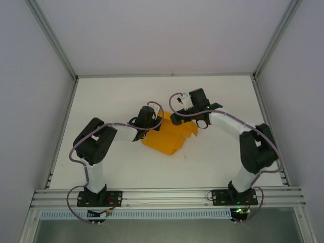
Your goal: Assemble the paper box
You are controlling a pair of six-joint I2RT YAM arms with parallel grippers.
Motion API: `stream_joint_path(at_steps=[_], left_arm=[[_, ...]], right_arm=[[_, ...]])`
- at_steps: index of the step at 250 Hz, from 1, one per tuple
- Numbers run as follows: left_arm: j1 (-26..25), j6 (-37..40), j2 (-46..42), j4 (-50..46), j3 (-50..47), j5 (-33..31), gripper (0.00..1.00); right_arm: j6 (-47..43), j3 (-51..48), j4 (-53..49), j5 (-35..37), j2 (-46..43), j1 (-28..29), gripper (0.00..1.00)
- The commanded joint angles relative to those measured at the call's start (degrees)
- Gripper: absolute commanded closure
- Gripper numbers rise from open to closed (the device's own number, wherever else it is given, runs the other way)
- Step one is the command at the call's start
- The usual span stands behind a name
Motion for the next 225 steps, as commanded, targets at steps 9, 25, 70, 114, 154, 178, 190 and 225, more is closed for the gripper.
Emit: stream_joint_path(at_steps=[9,25,70,114,154,178,190,225], left_arm=[[-0.4,-6.3,-6.1,-4.8,-2.8,-8.0,1.00],[-0.5,-7.4,-7.7,-6.1,-3.8,-9.6,1.00],[-1.6,-8.2,-10.2,-11.3,-3.5,-12.1,1.00],[-2.9,-8.0,-10.6,-13.8,-2.2,-13.5,1.00],[-3.2,-9.5,-11.0,-17.1,-0.8,-14.5,1.00],[-3.3,-10.3,-11.2,-18.4,-0.2,-14.7,1.00],[-3.3,-10.7,-11.3,-19.1,0.0,-14.7,1.00],[-3.4,-11.9,-11.8,-20.4,0.9,-12.8,1.00]], right_arm=[[7.7,-4.6,-1.7,15.1,-12.0,-0.6,0.00],[9.4,-6.6,-3.5,18.1,-16.4,-0.6,0.00],[11.8,-10.3,-7.4,16.4,-21.7,-0.6,0.00],[12.7,-11.4,-3.9,11.6,-17.8,-0.6,0.00],[13.4,-9.1,-1.2,9.2,-11.4,-0.4,0.00],[13.9,-9.0,1.4,7.8,-8.7,-0.1,0.00],[13.9,-8.9,2.4,7.5,-7.7,0.2,0.00],[15.3,-9.5,7.0,6.8,-5.9,1.0,0.00]])
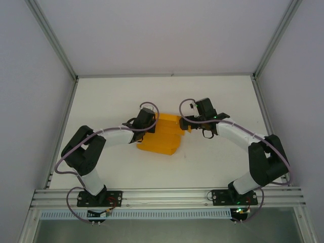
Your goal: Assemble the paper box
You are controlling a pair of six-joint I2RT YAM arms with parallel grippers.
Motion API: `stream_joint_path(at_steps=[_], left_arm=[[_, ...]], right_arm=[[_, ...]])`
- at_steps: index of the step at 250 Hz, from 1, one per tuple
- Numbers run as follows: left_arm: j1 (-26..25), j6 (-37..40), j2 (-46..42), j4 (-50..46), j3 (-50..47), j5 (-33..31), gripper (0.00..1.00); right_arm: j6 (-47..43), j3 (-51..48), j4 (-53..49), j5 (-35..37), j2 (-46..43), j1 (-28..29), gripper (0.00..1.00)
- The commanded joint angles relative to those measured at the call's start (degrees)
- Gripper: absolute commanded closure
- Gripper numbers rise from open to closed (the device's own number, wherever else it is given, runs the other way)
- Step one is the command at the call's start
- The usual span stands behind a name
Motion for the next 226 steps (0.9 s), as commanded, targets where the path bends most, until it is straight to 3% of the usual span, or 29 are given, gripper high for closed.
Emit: stream_joint_path(at_steps=[1,99,130,165,226], left_arm=[[-0.4,-2.1,-2.2,-2.3,1.9,0.8,1.00],[-0.6,-8.6,-3.2,-2.1,2.4,6.7,1.00],[-0.6,-9.9,-3.4,-3.6,3.2,7.0,1.00],[-0.7,-10.7,-3.8,-4.5,3.5,6.8,1.00],[-0.5,-11.0,-6.4,-4.3,2.1,4.3,1.00]], right_arm=[[2.0,1.2,6.2,-2.2,0.8,0.9,0.00],[14.4,-5.2,34.4,0.8,2.4,3.0,0.00],[12.7,-5.4,35.3,6.7,2.3,4.8,0.00],[11.5,-6.7,36.0,8.1,1.2,5.4,0.00],[9.5,-7.4,25.3,9.3,-2.3,5.3,0.00]])
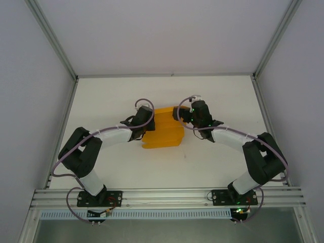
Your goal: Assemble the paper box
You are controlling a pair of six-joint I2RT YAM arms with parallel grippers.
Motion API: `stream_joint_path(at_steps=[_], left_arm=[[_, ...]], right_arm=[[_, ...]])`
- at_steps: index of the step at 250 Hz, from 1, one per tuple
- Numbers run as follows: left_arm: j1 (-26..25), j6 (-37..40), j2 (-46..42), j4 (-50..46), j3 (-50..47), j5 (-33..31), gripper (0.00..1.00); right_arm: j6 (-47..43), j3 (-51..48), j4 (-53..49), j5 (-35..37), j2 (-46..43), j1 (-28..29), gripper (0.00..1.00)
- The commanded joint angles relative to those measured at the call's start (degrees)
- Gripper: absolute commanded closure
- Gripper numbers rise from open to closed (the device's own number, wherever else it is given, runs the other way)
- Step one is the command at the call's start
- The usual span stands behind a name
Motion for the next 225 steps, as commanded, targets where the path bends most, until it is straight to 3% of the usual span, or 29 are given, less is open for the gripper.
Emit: stream_joint_path(at_steps=[1,125,188,225], left_arm=[[-1.0,0.6,-4.1,0.7,0.7,1.6,1.00],[0.2,2.8,-14.0,-3.3,-2.9,-6.1,1.00],[0.3,4.4,-17.6,-3.9,-4.3,-7.4,1.00],[0.4,4.6,-18.3,-3.4,-4.5,-6.8,1.00]], right_arm=[[-1.5,-0.2,-4.6,1.1,-3.1,0.8,0.00],[1.0,-3.6,-19.3,5.4,-12.9,-0.5,0.00],[1.4,-3.7,-19.6,6.1,-12.7,-2.1,0.00],[0.6,-3.6,-19.4,2.3,-11.7,-2.7,0.00]])
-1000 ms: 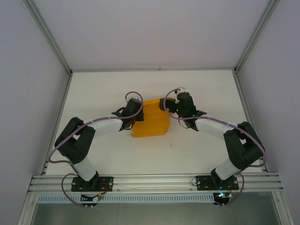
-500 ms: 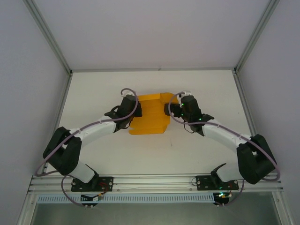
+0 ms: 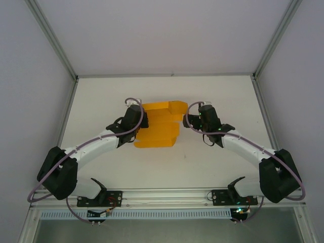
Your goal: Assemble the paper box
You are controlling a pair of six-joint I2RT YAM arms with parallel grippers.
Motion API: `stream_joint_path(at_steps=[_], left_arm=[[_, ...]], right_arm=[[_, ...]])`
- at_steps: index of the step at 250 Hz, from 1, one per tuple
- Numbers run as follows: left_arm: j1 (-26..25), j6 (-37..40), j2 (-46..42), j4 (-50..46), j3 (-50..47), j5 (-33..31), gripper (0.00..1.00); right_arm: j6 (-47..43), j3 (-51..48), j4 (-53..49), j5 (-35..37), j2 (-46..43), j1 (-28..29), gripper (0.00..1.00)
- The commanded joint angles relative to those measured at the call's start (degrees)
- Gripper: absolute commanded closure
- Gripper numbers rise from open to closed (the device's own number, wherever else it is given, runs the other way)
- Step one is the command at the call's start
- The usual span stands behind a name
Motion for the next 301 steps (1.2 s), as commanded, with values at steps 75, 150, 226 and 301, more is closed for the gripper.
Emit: stream_joint_path(at_steps=[75,150,226,301], left_arm=[[0.4,1.5,0.2,0.0,0.1,0.3,1.00],[0.4,0.8,2.6,0.0,1.2,1.4,1.00],[0.4,-1.0,4.0,0.4,2.3,3.3,1.00],[0.4,-2.1,5.9,-0.4,3.5,3.5,1.00]], right_arm=[[-3.1,-1.2,9.6,-16.5,0.9,-0.4,0.00],[-2.6,1.0,14.6,-27.8,3.5,-0.3,0.00],[-3.1,3.8,16.9,-11.1,8.7,5.1,0.00],[-4.4,5.6,18.6,4.2,12.3,10.1,0.00]])
